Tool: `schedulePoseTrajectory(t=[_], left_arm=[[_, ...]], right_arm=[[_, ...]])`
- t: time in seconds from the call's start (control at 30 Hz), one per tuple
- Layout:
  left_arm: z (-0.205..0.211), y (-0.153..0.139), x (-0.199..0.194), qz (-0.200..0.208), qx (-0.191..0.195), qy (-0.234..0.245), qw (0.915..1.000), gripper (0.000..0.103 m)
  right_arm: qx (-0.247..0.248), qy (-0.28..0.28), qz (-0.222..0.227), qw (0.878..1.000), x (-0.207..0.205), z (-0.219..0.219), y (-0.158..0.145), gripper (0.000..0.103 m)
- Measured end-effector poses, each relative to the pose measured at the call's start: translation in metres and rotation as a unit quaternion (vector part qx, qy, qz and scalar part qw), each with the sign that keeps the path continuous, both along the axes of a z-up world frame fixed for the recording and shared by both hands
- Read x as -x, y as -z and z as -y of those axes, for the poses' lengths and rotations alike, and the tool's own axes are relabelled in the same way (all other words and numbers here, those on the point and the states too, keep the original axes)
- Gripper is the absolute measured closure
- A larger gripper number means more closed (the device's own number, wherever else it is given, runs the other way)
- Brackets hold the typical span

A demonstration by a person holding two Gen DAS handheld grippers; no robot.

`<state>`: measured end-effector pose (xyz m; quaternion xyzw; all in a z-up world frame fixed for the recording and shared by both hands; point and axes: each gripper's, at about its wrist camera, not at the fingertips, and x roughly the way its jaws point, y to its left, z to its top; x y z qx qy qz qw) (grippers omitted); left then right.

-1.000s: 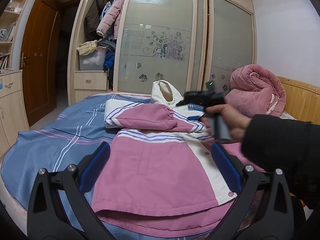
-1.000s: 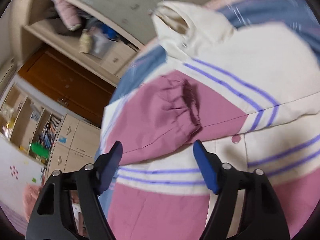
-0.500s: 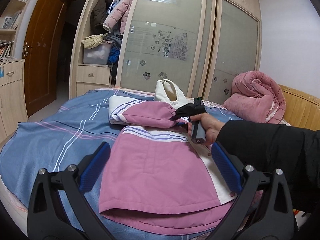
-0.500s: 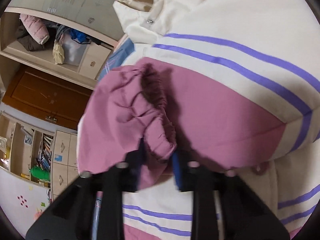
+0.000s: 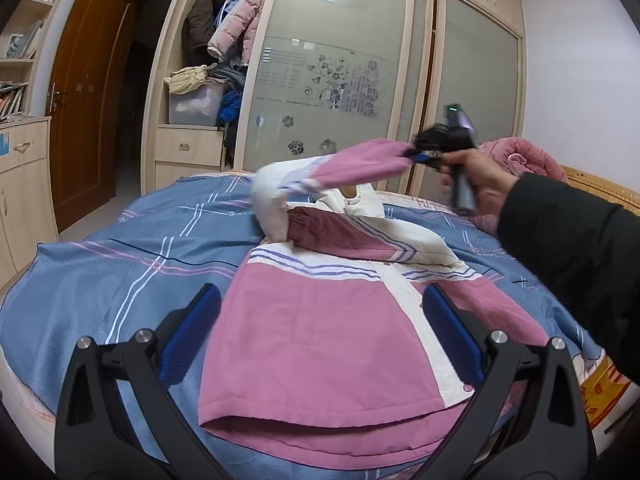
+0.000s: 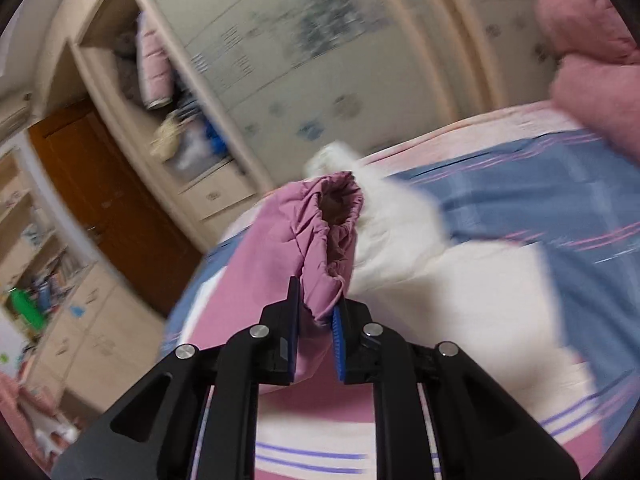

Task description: Fold large clothes

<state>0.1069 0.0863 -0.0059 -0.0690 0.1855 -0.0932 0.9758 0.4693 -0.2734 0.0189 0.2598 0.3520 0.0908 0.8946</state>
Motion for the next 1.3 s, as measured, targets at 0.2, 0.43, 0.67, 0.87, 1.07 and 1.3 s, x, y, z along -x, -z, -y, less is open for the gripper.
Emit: schedulePoseTrajectory(t=[0.2, 0.43, 0.67, 0.87, 1.07, 1.3], left_arm=[[-0.001, 0.0, 0.0, -0.001, 0.002, -0.002, 1.0, 0.002], [0.004, 0.0, -0.004, -0.007, -0.006, -0.017, 0.9998, 0.002], [0.013, -0.004, 0.007, 0.012, -0.023, -0.029, 0.9992, 0.002], [0.021, -0.012, 0.024, 0.044, -0.03, -0.041, 0.9978, 0.002], [0.024, -0.02, 0.037, 0.077, -0.044, -0.067, 0.9938, 0.002], [0.014, -0.021, 0.006, 0.024, -0.028, -0.086, 0.9956, 0.002]], right_arm=[[0.068, 0.1, -0.074, 0.99, 0.018, 0.084, 0.073, 0.074], [0.147, 0.137, -0.06, 0.978, 0.102, 0.06, 0.094, 0.033], [0.247, 0.07, 0.12, 0.959, 0.308, -0.03, -0.007, 0.001], [0.314, 0.082, 0.145, 0.935, 0.407, -0.056, -0.001, 0.001], [0.358, 0.076, 0.154, 0.918, 0.435, -0.076, 0.003, 0.001], [0.339, 0.082, 0.156, 0.924, 0.434, -0.067, 0.0, 0.001]])
